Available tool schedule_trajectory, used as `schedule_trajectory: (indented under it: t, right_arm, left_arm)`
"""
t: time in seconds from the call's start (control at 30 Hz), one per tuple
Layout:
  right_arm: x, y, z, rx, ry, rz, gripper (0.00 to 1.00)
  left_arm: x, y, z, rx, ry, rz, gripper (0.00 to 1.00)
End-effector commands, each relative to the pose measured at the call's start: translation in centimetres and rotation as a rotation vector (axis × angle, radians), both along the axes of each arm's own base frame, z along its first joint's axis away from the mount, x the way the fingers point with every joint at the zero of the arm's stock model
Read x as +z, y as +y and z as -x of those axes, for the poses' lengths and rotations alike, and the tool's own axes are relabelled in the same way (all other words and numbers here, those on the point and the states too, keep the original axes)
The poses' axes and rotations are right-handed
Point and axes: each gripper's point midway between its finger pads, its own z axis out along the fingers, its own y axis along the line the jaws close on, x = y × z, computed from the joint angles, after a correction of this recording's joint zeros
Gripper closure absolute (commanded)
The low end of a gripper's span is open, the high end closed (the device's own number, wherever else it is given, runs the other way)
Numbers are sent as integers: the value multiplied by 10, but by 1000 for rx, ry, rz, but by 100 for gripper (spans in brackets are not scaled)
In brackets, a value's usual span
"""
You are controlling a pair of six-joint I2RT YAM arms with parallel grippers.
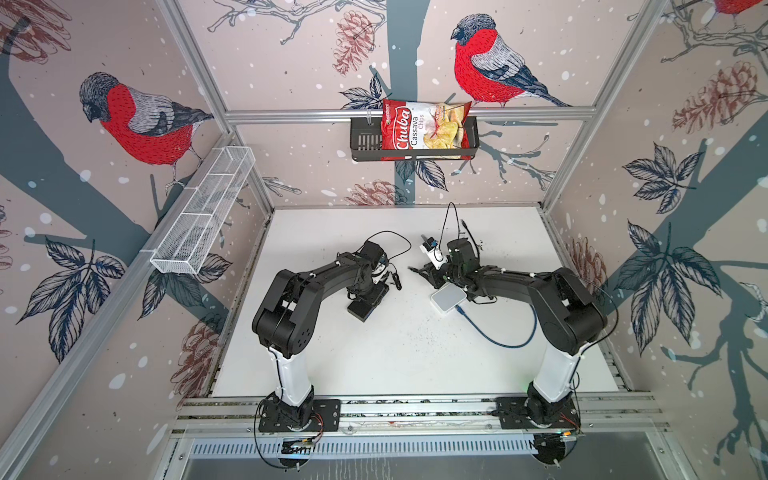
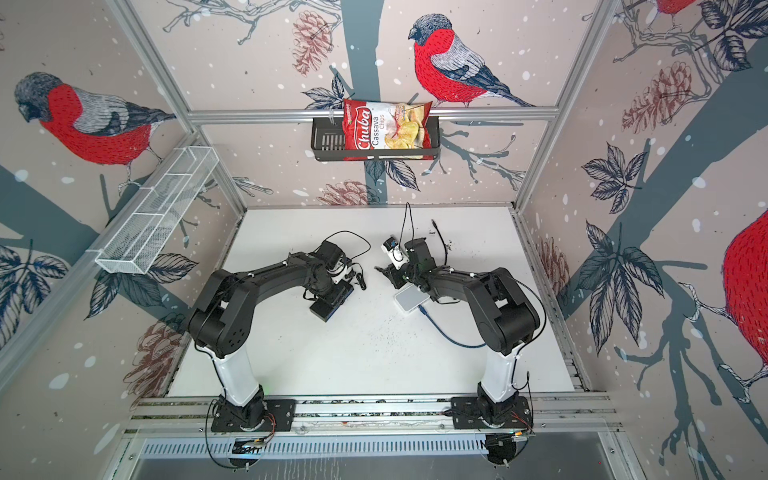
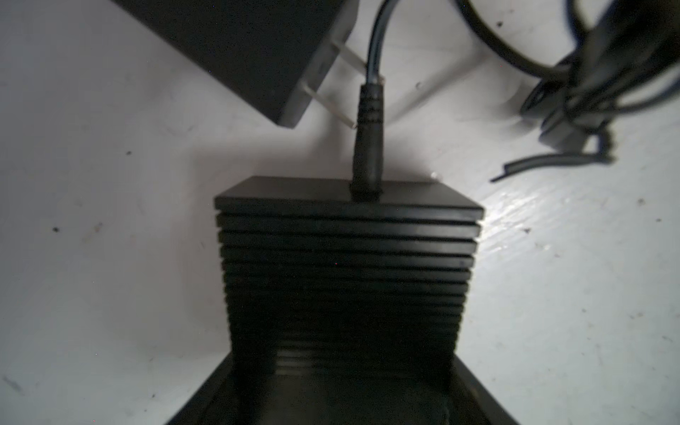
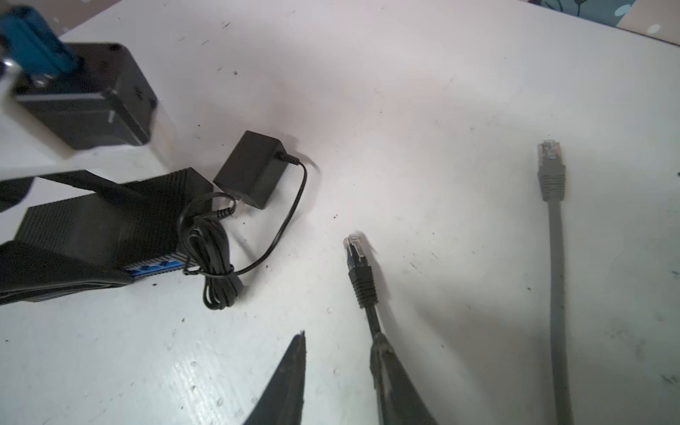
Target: Insert the plug into the switch port
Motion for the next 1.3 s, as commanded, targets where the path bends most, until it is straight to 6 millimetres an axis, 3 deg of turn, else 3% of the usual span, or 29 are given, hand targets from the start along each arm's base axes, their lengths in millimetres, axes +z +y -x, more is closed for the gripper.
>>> schedule_trajectory:
  t: [0.0,0.17,0.33,0.37,0.4,0.6,0.83,1.07,1.27]
  right_arm:
    - [-12,-4,-2,-2,5,52,68]
    - [-22,-5,-7,-21,22,66,68]
    - [-11,-7,-15,-52,23,14,68]
    - [-8,-8,-17,-62,21,6,68]
    - [-4,-10,-21,-81,17,-5,68]
    - [13,-10,-28,-84,6,-37,68]
    - [0,-2,-12,32,25,4,68]
    - [-25,6,-6,66,33,87,68]
    - [-28,7,-12,55,16,79,70]
  left_arm:
    - [-13,5,13,-12,58,-19,44]
    - [-10,5,12,-13,45,-17,43]
    - [-4,3,8,-7,23,-4,41]
    - [-3,3,7,-6,16,-1,36]
    - [-2,2,7,-7,13,4,4]
    - [7,0,2,-4,-17,18,3]
    - [24,-6,-4,-10,-64,56,3]
    - [65,-14,-14,-2,-181,139,3]
    - [128,-18,-28,46,-426,267,3]
